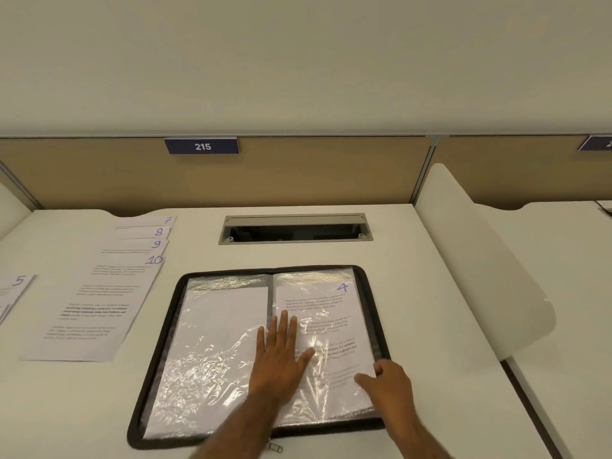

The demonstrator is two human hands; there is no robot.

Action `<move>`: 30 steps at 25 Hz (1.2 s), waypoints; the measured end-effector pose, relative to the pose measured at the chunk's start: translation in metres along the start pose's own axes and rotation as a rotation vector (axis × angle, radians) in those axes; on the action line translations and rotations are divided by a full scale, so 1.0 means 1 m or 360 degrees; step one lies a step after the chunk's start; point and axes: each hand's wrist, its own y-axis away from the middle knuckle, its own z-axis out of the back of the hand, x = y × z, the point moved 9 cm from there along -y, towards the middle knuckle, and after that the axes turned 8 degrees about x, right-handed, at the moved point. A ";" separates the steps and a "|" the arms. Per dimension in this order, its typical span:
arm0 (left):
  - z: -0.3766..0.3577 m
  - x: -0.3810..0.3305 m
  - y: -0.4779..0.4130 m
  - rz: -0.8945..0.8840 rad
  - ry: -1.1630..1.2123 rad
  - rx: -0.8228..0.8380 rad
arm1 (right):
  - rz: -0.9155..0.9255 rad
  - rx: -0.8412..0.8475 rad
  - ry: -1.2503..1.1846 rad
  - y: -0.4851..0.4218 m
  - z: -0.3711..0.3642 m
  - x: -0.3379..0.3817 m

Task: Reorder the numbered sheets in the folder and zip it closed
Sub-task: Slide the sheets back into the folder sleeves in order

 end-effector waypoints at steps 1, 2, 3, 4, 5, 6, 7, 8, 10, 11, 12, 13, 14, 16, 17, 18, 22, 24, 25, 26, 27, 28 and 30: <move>0.004 0.006 0.003 -0.0017 -0.0012 -0.0021 | 0.0029 -0.0060 0.0019 0.011 -0.006 0.003; 0.008 0.013 0.008 -0.0031 -0.0018 -0.0048 | 0.0083 -0.0150 0.0056 0.023 -0.011 0.010; 0.013 0.022 0.012 -0.0038 -0.0031 -0.0088 | 0.0153 -0.0258 0.0109 0.035 -0.017 0.020; 0.015 0.035 0.017 -0.0037 -0.0054 -0.0114 | 0.0243 -0.0377 0.0168 0.048 -0.023 0.033; 0.018 0.049 0.023 -0.0025 -0.0079 -0.0145 | 0.0354 -0.0497 0.0253 0.061 -0.031 0.048; 0.023 0.065 0.031 -0.0008 -0.0101 -0.0197 | 0.0471 -0.0588 0.0339 0.075 -0.042 0.065; 0.028 0.083 0.039 0.0007 -0.0126 -0.0270 | 0.0597 -0.0667 0.0422 0.088 -0.055 0.081; 0.032 0.101 0.046 0.0022 -0.0152 -0.0311 | 0.0714 -0.0729 0.0514 0.098 -0.070 0.095; 0.039 0.139 0.064 0.0071 -0.0199 -0.0328 | 0.0888 -0.0837 0.0707 0.117 -0.104 0.120; 0.044 0.157 0.073 0.0094 -0.0216 -0.0362 | 0.0955 -0.0881 0.0804 0.123 -0.121 0.130; 0.050 0.174 0.083 0.0111 -0.0231 -0.0392 | 0.1017 -0.0911 0.0905 0.129 -0.139 0.140; 0.052 0.191 0.092 0.0123 -0.0237 -0.0381 | 0.1068 -0.0920 0.1000 0.135 -0.157 0.149; 0.055 0.210 0.103 0.0139 -0.0241 -0.0367 | 0.1110 -0.0915 0.1103 0.141 -0.180 0.158; 0.061 0.241 0.124 0.0141 -0.0226 -0.0383 | 0.1118 -0.0844 0.1275 0.148 -0.218 0.169; 0.065 0.256 0.134 0.0142 -0.0223 -0.0408 | 0.1100 -0.0793 0.1333 0.149 -0.236 0.172; 0.068 0.271 0.144 0.0146 -0.0223 -0.0425 | 0.1062 -0.0723 0.1369 0.150 -0.253 0.174; 0.078 0.333 0.174 0.0238 -0.0209 -0.0465 | 0.0984 -0.0460 0.1517 0.146 -0.315 0.175; 0.078 0.355 0.181 0.0294 -0.0178 -0.0433 | 0.0986 -0.0370 0.1601 0.139 -0.336 0.166; 0.076 0.363 0.183 0.0312 -0.0168 -0.0407 | 0.0994 -0.0348 0.1644 0.134 -0.344 0.158; 0.073 0.370 0.184 0.0326 -0.0165 -0.0380 | 0.0978 -0.0328 0.1639 0.127 -0.348 0.149; 0.073 0.376 0.184 0.0342 -0.0168 -0.0373 | 0.1003 -0.0339 0.1616 0.120 -0.352 0.144; 0.073 0.383 0.184 0.0358 -0.0169 -0.0373 | 0.1011 -0.0341 0.1576 0.114 -0.356 0.143; 0.076 0.399 0.184 0.0400 -0.0163 -0.0386 | 0.1020 -0.0290 0.1588 0.101 -0.372 0.147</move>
